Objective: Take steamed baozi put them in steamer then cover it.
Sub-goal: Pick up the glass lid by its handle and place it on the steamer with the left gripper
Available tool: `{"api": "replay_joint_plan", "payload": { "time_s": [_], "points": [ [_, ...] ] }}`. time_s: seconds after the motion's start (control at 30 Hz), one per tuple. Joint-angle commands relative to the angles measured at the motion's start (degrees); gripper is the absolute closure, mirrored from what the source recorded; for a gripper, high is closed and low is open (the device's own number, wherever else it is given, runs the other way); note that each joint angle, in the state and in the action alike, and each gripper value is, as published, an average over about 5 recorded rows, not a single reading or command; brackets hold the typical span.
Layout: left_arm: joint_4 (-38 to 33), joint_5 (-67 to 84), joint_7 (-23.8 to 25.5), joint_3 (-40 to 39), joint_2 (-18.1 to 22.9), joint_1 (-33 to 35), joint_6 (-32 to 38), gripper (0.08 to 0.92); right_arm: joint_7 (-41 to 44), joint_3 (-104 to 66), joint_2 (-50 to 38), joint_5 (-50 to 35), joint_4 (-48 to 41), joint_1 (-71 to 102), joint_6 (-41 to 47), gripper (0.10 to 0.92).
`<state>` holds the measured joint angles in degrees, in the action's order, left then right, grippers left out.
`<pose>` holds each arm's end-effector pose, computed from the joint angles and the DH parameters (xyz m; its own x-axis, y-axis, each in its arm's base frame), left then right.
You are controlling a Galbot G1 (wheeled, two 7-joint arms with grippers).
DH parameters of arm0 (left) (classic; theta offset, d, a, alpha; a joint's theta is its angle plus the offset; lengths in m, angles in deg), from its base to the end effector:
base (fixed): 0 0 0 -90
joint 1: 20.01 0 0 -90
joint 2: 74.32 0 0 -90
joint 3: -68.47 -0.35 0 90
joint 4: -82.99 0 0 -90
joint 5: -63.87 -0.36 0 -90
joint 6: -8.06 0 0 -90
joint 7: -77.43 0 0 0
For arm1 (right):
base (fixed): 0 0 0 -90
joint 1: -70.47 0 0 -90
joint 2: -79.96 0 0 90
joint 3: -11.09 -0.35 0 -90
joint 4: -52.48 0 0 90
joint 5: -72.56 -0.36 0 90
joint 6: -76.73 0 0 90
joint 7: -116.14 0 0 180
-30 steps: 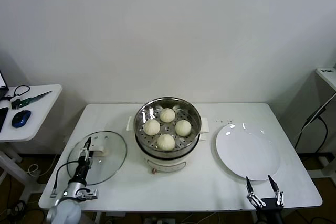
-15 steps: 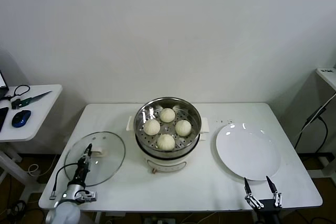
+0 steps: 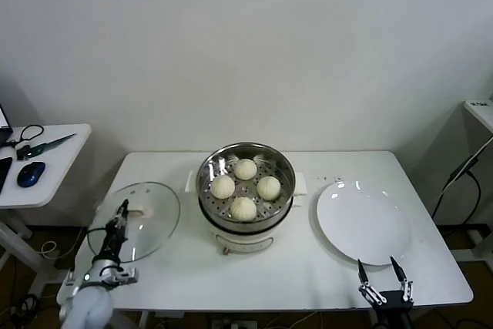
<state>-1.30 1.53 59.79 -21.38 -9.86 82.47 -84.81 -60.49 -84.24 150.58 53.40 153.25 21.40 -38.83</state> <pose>0.2746 0.1672 -0.4169 -0.9947 -0.1025 -0.0007 -0.0015 0.0084 1.0000 0.0984 -0.1248 -0.4240 -0.9972 -0.0436 0.0615 -0.0450 0.9988 -0.0213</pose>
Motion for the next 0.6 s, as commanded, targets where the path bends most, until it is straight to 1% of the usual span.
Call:
{"api": "replay_joint_plan", "payload": {
  "time_s": [0.03,0.17,0.27,0.43,0.6],
  "points": [
    [-11.0,10.18,6.15,-0.54,-2.89,1.89,-3.94,0.857,-1.12,0.15,-0.03,1.27,0.15,-0.54,1.13,0.203],
    [-21.53,14.78,11.9,-0.91,-7.42,2.22,-10.03,0.857,-1.04,0.38,-0.09,1.26,0.1,-0.58,0.95,0.203],
    [-26.45,14.37,14.99,-1.62,-10.33,0.79,-13.06,0.857,-0.97,0.57,-0.09,1.23,0.13,-0.31,0.67,0.203],
    [-29.04,12.23,18.69,-3.98,-13.78,-3.33,-16.35,0.857,-0.92,0.74,-0.1,1.22,-0.03,-0.05,0.25,0.203],
    [-32.13,11.92,22.73,-9.15,-14.38,-8.19,-22.03,0.857,-0.83,0.83,-0.18,1.21,-0.28,-0.73,-0.08,0.203]
  ]
}}
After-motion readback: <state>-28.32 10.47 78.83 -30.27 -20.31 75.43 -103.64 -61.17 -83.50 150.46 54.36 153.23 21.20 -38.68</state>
